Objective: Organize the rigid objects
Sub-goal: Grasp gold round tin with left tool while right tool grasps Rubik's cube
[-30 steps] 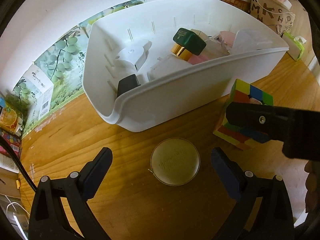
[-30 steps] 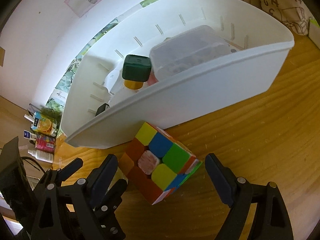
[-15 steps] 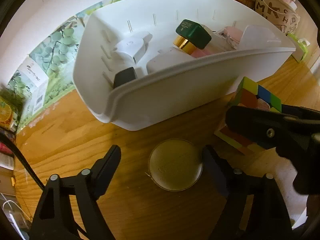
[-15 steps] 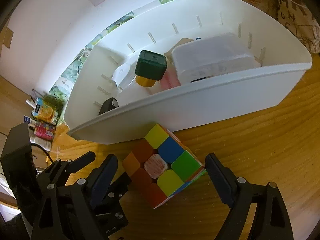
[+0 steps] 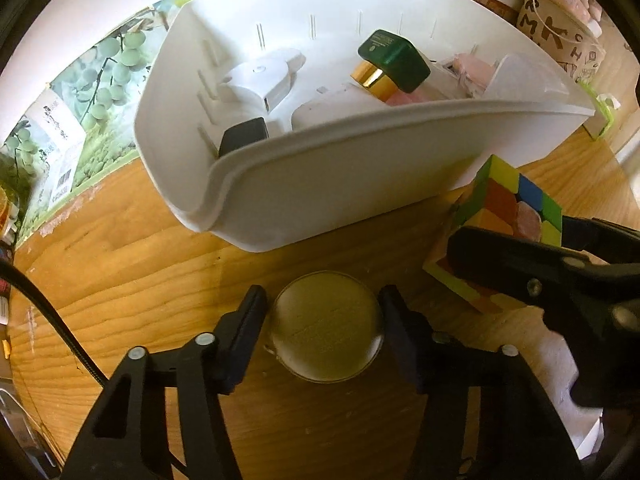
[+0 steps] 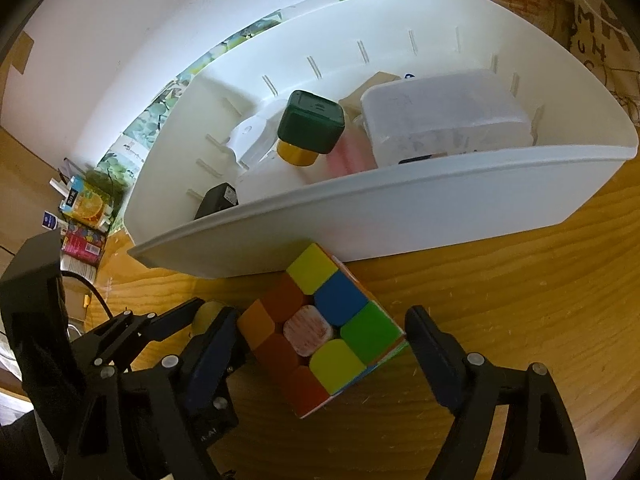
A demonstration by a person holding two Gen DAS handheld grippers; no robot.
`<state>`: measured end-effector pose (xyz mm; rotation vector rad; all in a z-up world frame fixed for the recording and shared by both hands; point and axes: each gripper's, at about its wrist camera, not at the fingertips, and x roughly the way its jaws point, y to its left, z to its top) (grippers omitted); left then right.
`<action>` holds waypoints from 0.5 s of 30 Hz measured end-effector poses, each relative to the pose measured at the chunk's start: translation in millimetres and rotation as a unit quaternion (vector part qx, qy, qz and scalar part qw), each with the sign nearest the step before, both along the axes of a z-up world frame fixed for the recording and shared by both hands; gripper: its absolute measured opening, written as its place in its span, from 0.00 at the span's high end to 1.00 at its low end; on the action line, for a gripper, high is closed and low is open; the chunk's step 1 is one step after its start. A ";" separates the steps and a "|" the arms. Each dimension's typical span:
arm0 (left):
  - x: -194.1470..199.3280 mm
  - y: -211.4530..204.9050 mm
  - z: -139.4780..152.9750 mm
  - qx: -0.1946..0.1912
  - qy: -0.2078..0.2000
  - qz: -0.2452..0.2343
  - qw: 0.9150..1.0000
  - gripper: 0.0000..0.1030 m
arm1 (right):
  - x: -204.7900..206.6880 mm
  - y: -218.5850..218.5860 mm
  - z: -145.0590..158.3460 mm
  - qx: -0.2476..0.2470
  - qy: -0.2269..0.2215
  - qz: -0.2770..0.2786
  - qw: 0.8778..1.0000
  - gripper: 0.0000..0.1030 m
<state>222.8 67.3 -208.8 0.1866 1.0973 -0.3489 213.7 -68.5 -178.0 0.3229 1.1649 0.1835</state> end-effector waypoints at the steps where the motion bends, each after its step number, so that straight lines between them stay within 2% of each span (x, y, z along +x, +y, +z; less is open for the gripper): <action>1: 0.3 0.1 -0.3 0.000 0.000 0.000 1.000 0.43 | 0.1 0.0 -0.1 0.000 0.000 0.001 1.000 0.18; 15: -11.7 6.2 -1.2 -0.003 0.008 0.023 1.000 0.43 | -8.5 -13.6 0.7 0.011 0.012 -0.008 1.000 0.18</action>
